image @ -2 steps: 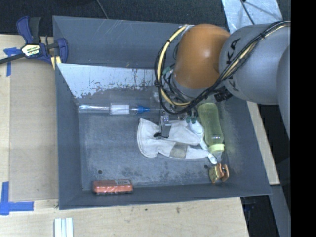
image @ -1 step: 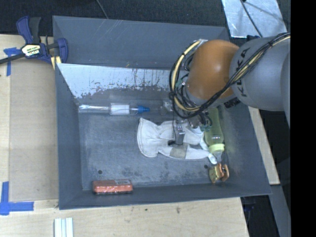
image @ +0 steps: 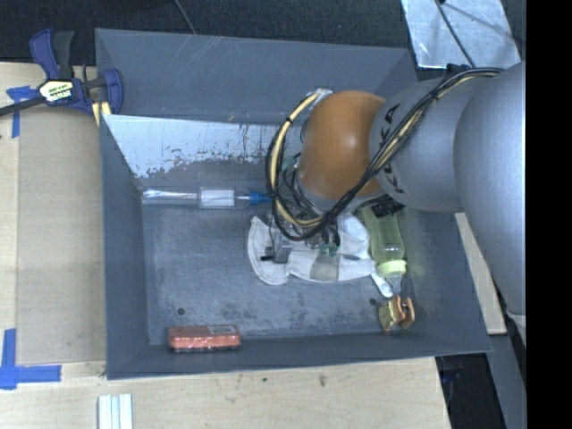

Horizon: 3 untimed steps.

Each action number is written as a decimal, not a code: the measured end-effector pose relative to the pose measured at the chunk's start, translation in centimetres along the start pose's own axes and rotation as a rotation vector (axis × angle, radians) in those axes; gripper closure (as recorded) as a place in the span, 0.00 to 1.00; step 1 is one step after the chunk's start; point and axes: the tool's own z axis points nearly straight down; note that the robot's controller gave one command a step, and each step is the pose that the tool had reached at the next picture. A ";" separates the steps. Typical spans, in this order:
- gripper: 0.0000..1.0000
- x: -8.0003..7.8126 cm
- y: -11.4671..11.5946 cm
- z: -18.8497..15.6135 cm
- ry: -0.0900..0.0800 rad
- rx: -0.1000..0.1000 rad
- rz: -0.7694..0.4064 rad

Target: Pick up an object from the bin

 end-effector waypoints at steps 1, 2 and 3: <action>1.00 0.0 0.0 0.0 0.000 0.000 0.001; 1.00 0.0 0.0 0.0 0.000 0.000 0.001; 1.00 0.0 0.0 0.0 0.000 0.000 0.002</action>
Offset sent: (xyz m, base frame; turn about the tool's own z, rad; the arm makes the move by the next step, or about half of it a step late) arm 0.0000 0.0000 0.0000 0.0000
